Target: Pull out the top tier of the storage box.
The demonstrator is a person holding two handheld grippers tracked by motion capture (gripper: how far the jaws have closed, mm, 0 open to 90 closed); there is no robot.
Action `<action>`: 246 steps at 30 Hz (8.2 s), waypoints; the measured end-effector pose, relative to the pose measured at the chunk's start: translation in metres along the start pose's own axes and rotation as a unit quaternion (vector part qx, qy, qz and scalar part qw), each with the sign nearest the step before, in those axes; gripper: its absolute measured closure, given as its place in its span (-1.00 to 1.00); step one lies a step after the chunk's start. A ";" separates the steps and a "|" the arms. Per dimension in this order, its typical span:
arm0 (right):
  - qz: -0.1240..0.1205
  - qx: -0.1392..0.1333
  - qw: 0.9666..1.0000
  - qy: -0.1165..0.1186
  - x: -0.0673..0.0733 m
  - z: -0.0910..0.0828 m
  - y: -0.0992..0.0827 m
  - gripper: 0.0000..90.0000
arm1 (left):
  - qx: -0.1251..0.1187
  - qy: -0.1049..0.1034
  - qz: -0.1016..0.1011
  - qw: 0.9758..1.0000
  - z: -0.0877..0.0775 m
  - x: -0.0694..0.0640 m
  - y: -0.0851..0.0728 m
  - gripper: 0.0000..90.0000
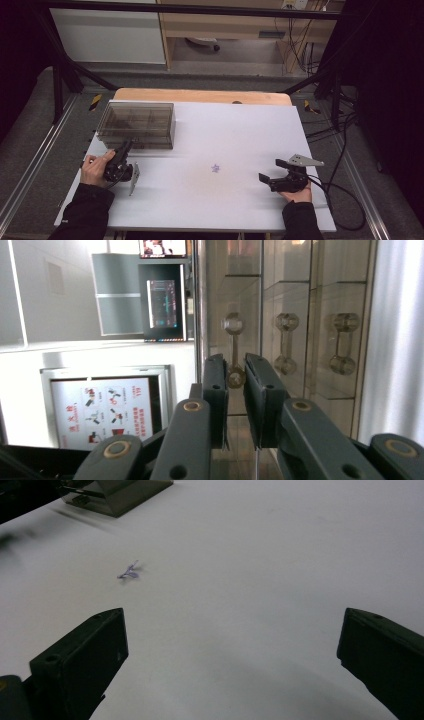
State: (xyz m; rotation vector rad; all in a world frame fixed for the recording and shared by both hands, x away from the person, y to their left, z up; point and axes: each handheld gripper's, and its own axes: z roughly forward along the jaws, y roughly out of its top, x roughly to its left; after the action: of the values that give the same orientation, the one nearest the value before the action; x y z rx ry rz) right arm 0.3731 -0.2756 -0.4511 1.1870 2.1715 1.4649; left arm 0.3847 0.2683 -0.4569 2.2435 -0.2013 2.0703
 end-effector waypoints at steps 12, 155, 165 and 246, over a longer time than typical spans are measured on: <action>0.001 0.001 1.000 0.000 0.000 0.000 0.000 -0.99 | -0.012 -0.043 -0.012 0.999 0.004 0.010 0.000 0.18; -0.001 0.003 1.000 -0.001 0.000 0.001 -0.001 -0.99 | 0.005 -0.023 -0.009 1.000 -0.027 0.002 0.000 0.34; -0.001 0.004 1.000 0.000 0.000 0.001 -0.001 -0.99 | 0.007 -0.023 -0.008 1.000 -0.032 0.000 0.001 0.35; 0.001 0.004 1.000 0.000 0.000 0.001 0.000 -0.99 | 0.008 -0.200 -0.346 0.916 -0.050 0.042 0.009 -0.55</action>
State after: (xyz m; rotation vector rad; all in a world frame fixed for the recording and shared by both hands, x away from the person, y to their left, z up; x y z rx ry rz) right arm 0.3732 -0.2753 -0.4518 1.1926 2.1787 1.4569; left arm 0.3377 0.2648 -0.4114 2.2559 0.5189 1.2493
